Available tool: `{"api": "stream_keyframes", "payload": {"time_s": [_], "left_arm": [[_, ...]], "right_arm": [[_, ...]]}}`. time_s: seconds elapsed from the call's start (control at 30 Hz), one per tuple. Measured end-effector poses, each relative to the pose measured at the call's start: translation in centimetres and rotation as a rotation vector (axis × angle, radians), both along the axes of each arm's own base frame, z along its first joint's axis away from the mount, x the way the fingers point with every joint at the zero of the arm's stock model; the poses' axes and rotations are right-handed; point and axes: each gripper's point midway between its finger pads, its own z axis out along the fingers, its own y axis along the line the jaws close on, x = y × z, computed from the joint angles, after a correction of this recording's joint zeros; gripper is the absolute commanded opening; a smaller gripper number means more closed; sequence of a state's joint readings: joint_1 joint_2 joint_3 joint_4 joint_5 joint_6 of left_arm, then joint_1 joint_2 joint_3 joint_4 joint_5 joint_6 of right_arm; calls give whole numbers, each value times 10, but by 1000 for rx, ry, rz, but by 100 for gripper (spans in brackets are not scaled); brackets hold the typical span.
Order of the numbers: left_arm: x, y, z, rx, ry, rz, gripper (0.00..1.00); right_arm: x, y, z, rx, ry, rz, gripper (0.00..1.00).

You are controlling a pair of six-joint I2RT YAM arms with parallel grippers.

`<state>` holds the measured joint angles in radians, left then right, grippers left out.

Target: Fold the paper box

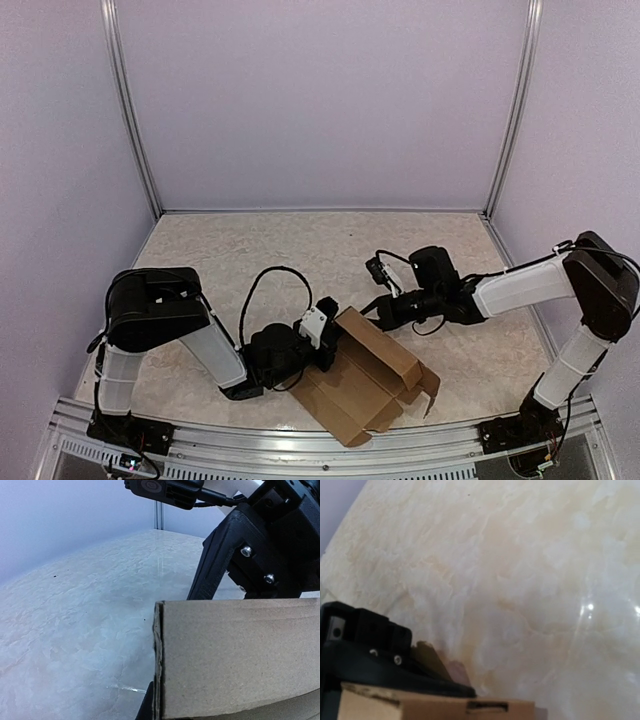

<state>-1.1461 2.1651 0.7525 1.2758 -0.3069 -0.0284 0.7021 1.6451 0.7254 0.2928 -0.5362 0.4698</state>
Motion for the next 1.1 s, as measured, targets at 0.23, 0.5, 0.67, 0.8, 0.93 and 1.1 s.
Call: {"api": "stream_keyframes", "payload": {"time_s": [0.23, 0.5, 0.67, 0.8, 0.93, 1.1], "left_arm": [[13, 12, 7, -19, -24, 100, 0], [24, 29, 8, -14, -38, 212, 0], [35, 47, 10, -1, -50, 333, 0], [38, 59, 23, 19, -62, 430, 0], [41, 63, 43, 50, -32, 522, 0], [44, 64, 72, 19, 40, 588, 0]], "right_arm": [[3, -16, 11, -86, -50, -54, 0], [13, -55, 62, -148, -195, -205, 2], [8, -74, 98, -137, -263, -266, 8], [0, -85, 116, -123, -283, -290, 11], [-12, -92, 131, -90, -271, -295, 0], [-20, -92, 151, -27, -248, -303, 0]]}}
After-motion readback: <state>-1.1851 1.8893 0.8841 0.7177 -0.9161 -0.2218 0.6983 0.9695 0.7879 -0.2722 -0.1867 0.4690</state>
